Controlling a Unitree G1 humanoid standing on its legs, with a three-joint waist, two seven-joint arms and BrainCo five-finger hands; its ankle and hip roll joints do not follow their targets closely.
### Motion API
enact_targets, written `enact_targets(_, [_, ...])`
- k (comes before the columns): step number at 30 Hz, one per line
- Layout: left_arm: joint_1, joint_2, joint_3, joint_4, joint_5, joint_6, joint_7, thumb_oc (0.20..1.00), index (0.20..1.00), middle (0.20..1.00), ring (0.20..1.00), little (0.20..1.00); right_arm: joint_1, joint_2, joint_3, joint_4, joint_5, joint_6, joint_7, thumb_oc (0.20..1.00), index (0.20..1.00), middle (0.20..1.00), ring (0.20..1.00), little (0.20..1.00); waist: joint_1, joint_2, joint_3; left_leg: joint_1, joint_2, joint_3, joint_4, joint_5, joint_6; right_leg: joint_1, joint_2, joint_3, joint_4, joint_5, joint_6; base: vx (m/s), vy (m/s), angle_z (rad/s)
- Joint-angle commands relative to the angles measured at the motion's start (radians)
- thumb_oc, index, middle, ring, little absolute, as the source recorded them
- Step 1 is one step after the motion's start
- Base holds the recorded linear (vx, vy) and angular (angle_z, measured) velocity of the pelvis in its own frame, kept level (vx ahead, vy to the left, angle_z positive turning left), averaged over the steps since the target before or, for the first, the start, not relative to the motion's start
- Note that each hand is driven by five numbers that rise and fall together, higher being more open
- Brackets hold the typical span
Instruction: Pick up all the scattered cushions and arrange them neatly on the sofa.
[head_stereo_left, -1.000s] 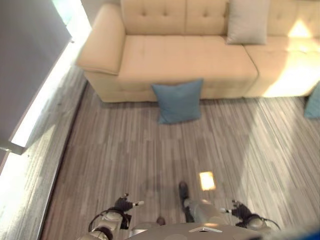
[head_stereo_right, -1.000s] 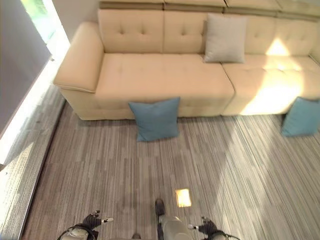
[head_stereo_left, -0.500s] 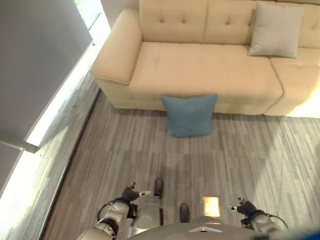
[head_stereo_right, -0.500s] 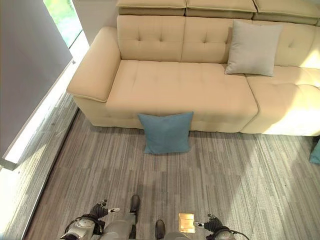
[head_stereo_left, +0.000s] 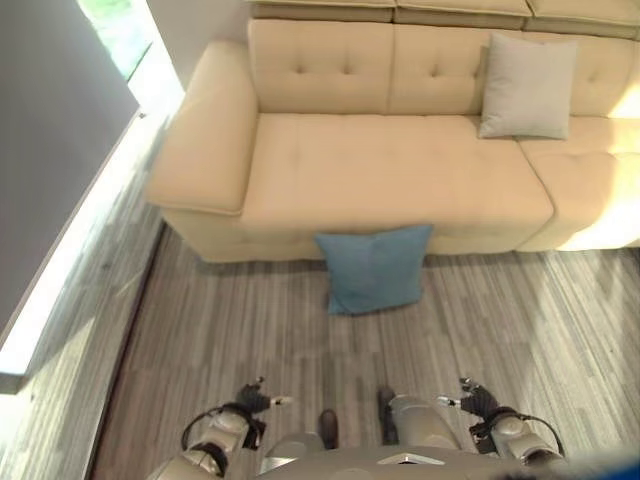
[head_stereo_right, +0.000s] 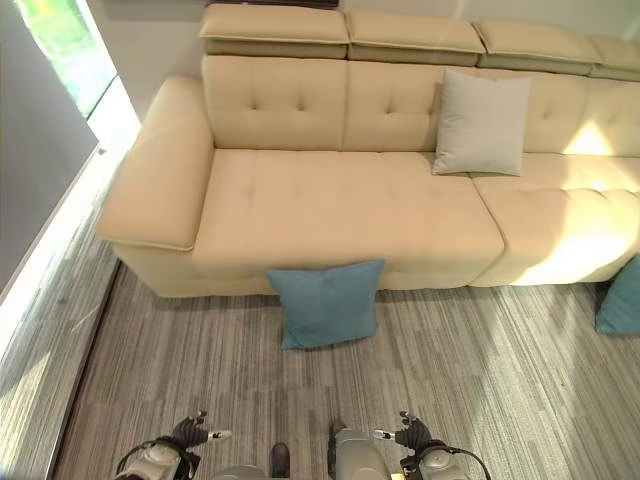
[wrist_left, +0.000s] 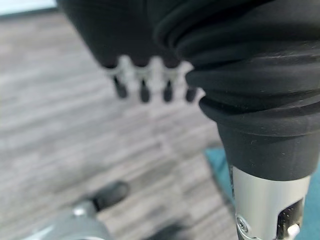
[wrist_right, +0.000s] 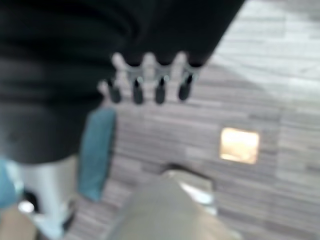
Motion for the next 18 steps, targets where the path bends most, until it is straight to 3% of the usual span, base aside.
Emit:
enact_targets(1, [-0.022, -0.018, 0.009, 0.019, 0.032, -0.019, -0.016, 1.000, 1.000, 1.000, 1.000, 1.000, -0.017, -0.031, 0.002, 0.037, -0.013, -0.007, 0.005, 1.000, 1.000, 1.000, 1.000, 1.000, -0.011, 0.006, -0.005, 0.054, 0.018, -0.107, 0.026, -0.033, -0.046, 0.117, 0.026, 0.069, -0.052, 0.089, 0.033, 0.18, -0.117, 0.24])
enact_targets(4, [-0.019, -0.030, 0.004, 0.014, 0.025, -0.021, -0.012, 1.000, 1.000, 1.000, 1.000, 1.000, -0.007, -0.044, 0.004, 0.047, -0.013, -0.007, 0.007, 1.000, 1.000, 1.000, 1.000, 1.000, -0.018, 0.012, -0.027, 0.069, 0.044, -0.118, 0.055, -0.039, -0.066, 0.146, 0.043, 0.084, -0.036, 0.082, 0.001, 0.26, -0.190, 0.33])
enact_targets(5, [-0.023, -0.037, 0.003, 0.007, 0.012, -0.022, -0.014, 1.000, 1.000, 1.000, 1.000, 1.000, 0.001, -0.052, -0.002, 0.051, -0.003, -0.009, 0.009, 1.000, 1.000, 1.000, 1.000, 1.000, -0.018, 0.013, -0.030, 0.049, 0.055, -0.127, 0.126, -0.012, -0.092, 0.171, 0.048, 0.075, -0.036, 0.068, -0.017, 0.18, -0.187, 0.23])
enact_targets(7, [-0.030, -0.039, -0.005, 0.000, 0.008, -0.023, -0.014, 1.000, 1.000, 1.000, 1.000, 1.000, 0.006, -0.053, -0.003, 0.050, 0.002, -0.011, 0.007, 1.000, 1.000, 1.000, 1.000, 1.000, -0.023, 0.009, -0.028, 0.029, 0.065, -0.122, 0.176, 0.011, -0.111, 0.192, 0.051, 0.074, -0.038, 0.060, -0.030, 0.13, -0.164, 0.24])
enact_targets(10, [-0.053, -0.038, -0.023, -0.029, -0.022, -0.031, -0.013, 1.000, 1.000, 1.000, 1.000, 1.000, 0.010, -0.061, -0.005, 0.050, 0.030, -0.014, 0.004, 1.000, 1.000, 1.000, 1.000, 1.000, -0.013, -0.019, -0.009, -0.053, 0.084, -0.089, 0.337, 0.070, -0.145, 0.253, 0.042, 0.066, -0.060, 0.041, -0.055, 0.11, -0.183, 0.12])
enact_targets(12, [-0.057, -0.039, -0.027, -0.036, -0.034, -0.031, -0.008, 1.000, 1.000, 1.000, 1.000, 1.000, 0.008, -0.060, -0.004, 0.053, 0.040, -0.009, 0.002, 1.000, 1.000, 1.000, 1.000, 1.000, -0.001, -0.028, -0.003, -0.077, 0.084, -0.092, 0.341, 0.073, -0.144, 0.276, 0.038, 0.062, -0.068, 0.028, -0.061, 0.12, -0.117, 0.17])
enact_targets(14, [-0.054, -0.044, -0.033, -0.034, -0.024, -0.030, -0.004, 1.000, 1.000, 1.000, 1.000, 1.000, 0.009, -0.064, -0.004, 0.056, 0.048, -0.009, 0.002, 1.000, 1.000, 1.000, 1.000, 1.000, 0.012, -0.032, -0.012, -0.103, 0.042, -0.109, 0.231, 0.012, -0.116, 0.302, 0.036, 0.069, -0.084, 0.016, -0.049, 0.19, -0.078, 0.05])
enact_targets(15, [-0.054, -0.044, -0.033, -0.034, -0.024, -0.030, -0.004, 1.000, 1.000, 1.000, 1.000, 1.000, 0.009, -0.064, -0.004, 0.056, 0.048, -0.009, 0.002, 1.000, 1.000, 1.000, 1.000, 1.000, 0.012, -0.032, -0.010, -0.100, 0.041, -0.109, 0.230, 0.012, -0.115, 0.305, 0.036, 0.069, -0.084, 0.016, -0.049, 0.21, -0.014, 0.06])
enact_targets(16, [-0.041, -0.049, -0.033, -0.028, -0.018, -0.027, -0.001, 1.000, 1.000, 1.000, 1.000, 1.000, 0.013, -0.065, -0.008, 0.054, 0.047, -0.010, 0.002, 1.000, 1.000, 1.000, 1.000, 1.000, 0.019, -0.019, -0.017, -0.110, 0.022, -0.129, 0.147, 0.023, -0.090, 0.314, 0.047, 0.071, -0.081, 0.007, -0.038, 0.11, 0.007, 0.10])
enact_targets(18, [-0.034, -0.047, -0.035, -0.012, -0.015, -0.027, 0.001, 1.000, 1.000, 1.000, 1.000, 1.000, 0.013, -0.060, -0.008, 0.052, 0.049, -0.014, 0.004, 1.000, 1.000, 1.000, 1.000, 1.000, 0.016, -0.011, -0.015, -0.112, 0.028, -0.125, 0.128, 0.046, -0.090, 0.316, 0.050, 0.071, -0.066, 0.001, -0.037, 0.11, 0.029, 0.09])
